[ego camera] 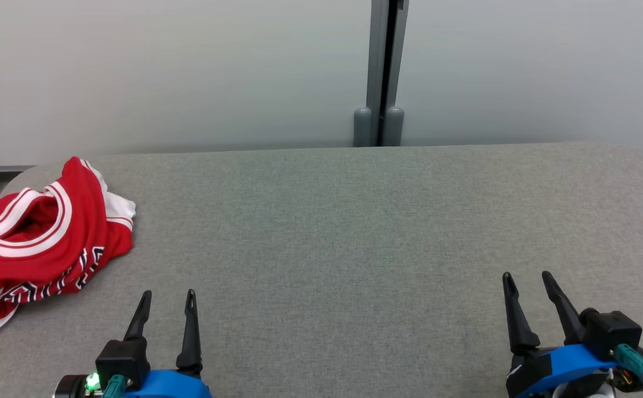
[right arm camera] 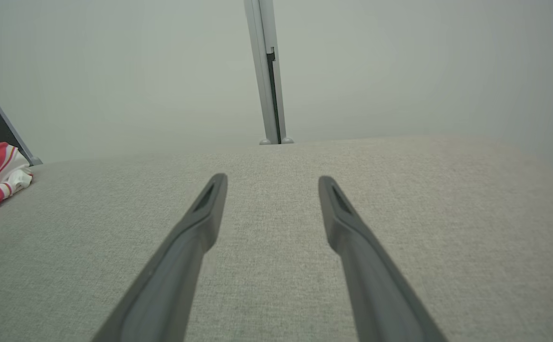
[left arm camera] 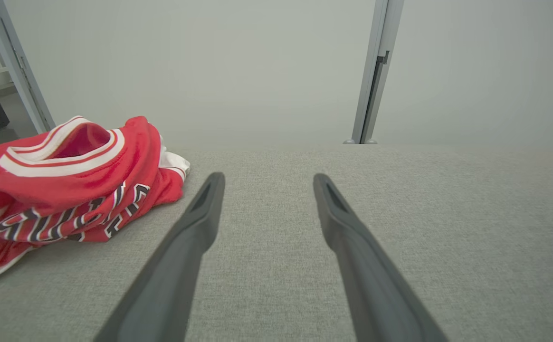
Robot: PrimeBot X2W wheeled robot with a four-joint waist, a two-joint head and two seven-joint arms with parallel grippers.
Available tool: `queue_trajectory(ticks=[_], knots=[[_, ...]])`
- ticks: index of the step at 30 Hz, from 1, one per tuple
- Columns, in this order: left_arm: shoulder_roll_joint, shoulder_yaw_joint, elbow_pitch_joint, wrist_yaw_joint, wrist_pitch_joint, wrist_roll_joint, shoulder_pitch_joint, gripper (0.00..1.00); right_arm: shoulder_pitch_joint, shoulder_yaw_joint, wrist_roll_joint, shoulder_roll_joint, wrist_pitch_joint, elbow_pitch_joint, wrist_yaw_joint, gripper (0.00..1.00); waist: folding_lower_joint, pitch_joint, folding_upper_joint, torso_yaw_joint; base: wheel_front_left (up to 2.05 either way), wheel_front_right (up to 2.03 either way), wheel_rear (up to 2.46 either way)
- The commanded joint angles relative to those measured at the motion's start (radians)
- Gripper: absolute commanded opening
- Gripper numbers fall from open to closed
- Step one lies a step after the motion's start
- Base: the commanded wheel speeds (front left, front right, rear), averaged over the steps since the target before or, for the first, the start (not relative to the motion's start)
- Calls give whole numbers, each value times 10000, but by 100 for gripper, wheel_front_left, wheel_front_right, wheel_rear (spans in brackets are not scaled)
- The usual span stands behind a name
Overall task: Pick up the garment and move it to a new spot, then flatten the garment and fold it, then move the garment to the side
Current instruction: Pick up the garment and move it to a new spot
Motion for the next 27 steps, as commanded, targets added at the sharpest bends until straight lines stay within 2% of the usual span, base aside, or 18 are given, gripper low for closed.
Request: queue_trajectory(ticks=[1,5,10,20,27], knots=[[51,-1,-12,-2,44,-45,-56,100,72,-30,-24,-61,-55,-40,26,100,0,39,0,103,0,0,0],[46,-45,46,25,42,-62,-270,100,127,-60,-32,-60,-44,-53,26,100,0,89,0,543,0,0,0],[102,41,30,-22,39,-205,-305,100,141,-96,91,-60,-82,-85,26,100,0,114,0,1461,0,0,0],[127,-4,-396,269,151,-159,13,100,7,34,207,-61,-149,-36,25,100,0,135,0,3253,0,0,0],[143,-35,-641,379,197,-234,256,100,-77,158,165,-61,-179,27,25,100,0,218,0,3868,0,0,0]])
